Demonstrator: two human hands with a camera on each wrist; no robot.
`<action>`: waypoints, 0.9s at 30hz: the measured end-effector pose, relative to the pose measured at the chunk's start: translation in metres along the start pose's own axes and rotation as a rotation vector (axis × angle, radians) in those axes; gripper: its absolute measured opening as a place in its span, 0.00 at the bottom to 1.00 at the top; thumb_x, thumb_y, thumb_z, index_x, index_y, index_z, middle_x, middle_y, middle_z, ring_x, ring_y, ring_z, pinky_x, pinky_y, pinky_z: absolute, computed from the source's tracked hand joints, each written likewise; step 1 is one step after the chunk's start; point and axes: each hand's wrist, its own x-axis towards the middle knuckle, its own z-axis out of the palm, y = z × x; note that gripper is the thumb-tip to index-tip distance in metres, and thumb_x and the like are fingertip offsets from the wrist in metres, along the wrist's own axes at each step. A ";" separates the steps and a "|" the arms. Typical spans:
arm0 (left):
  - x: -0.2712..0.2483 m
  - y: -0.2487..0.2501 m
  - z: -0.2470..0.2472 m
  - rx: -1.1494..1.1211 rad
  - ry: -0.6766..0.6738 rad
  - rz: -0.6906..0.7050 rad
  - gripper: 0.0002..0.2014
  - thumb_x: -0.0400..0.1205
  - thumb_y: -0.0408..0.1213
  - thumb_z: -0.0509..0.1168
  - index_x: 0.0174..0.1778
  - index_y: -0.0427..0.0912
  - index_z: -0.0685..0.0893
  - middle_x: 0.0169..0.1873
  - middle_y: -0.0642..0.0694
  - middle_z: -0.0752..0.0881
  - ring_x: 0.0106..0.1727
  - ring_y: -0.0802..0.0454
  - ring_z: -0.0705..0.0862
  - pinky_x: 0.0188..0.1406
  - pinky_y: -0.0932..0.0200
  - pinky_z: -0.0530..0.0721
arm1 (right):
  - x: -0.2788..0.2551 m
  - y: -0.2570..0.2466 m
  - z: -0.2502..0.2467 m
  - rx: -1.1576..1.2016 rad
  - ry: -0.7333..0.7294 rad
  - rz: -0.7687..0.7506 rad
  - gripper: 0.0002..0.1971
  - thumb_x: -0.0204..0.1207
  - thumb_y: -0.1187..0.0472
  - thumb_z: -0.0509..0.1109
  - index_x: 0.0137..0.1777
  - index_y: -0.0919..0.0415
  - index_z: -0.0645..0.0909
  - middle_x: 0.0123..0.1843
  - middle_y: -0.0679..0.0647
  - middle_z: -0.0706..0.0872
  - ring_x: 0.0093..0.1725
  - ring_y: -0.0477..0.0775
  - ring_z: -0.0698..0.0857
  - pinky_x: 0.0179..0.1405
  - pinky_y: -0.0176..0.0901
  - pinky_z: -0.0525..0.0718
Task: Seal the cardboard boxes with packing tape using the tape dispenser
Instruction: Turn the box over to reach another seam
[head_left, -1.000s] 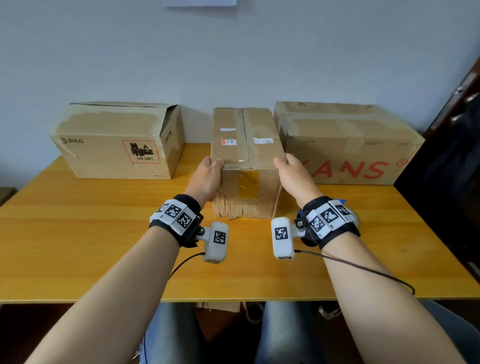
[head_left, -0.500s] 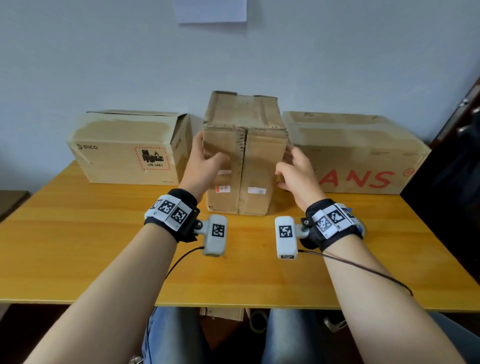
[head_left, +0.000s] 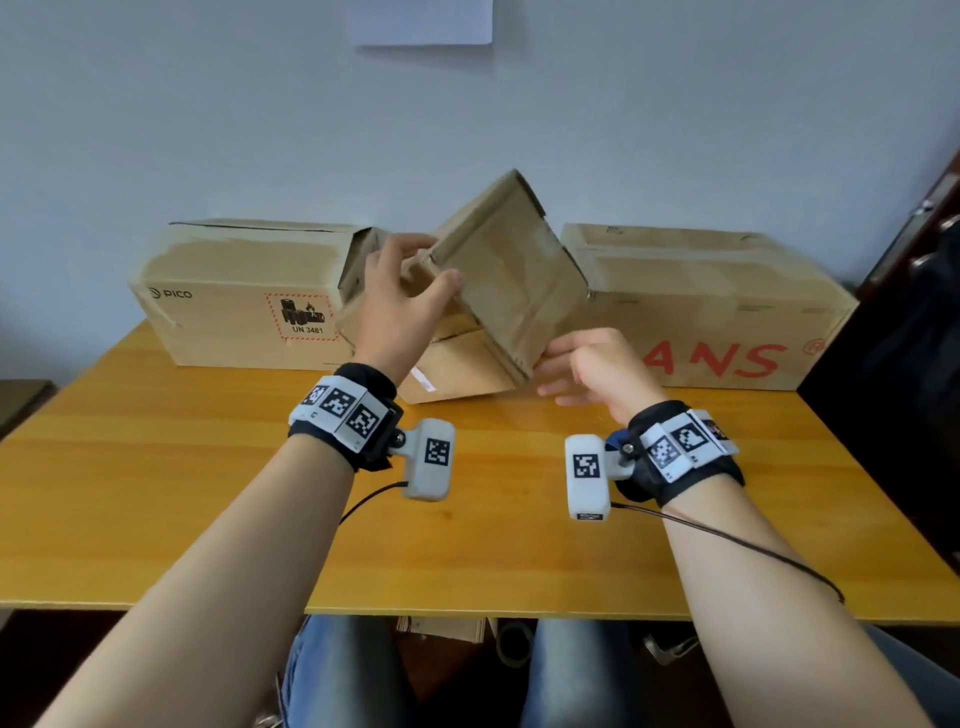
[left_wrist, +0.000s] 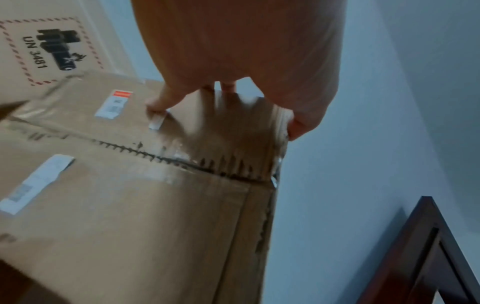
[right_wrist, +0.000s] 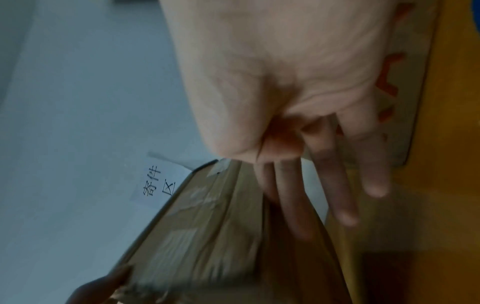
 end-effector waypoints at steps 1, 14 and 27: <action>0.000 -0.002 0.000 -0.013 0.013 -0.010 0.14 0.73 0.47 0.71 0.54 0.60 0.82 0.61 0.43 0.79 0.54 0.51 0.82 0.59 0.44 0.86 | -0.003 0.000 0.000 -0.065 -0.040 0.006 0.22 0.77 0.78 0.51 0.55 0.65 0.86 0.44 0.60 0.94 0.44 0.60 0.94 0.52 0.59 0.92; -0.006 -0.034 -0.001 0.041 0.066 -0.443 0.29 0.83 0.36 0.60 0.83 0.44 0.65 0.76 0.44 0.72 0.71 0.48 0.74 0.70 0.47 0.76 | 0.009 0.011 -0.003 0.005 0.323 -0.259 0.16 0.84 0.61 0.62 0.62 0.41 0.86 0.59 0.44 0.84 0.47 0.48 0.87 0.43 0.51 0.93; -0.001 0.013 0.025 0.029 -0.065 -0.119 0.24 0.87 0.42 0.60 0.81 0.48 0.71 0.57 0.58 0.88 0.57 0.77 0.81 0.54 0.80 0.74 | 0.018 0.025 0.029 0.055 0.030 0.079 0.19 0.85 0.45 0.64 0.72 0.48 0.78 0.64 0.46 0.81 0.60 0.54 0.85 0.63 0.56 0.86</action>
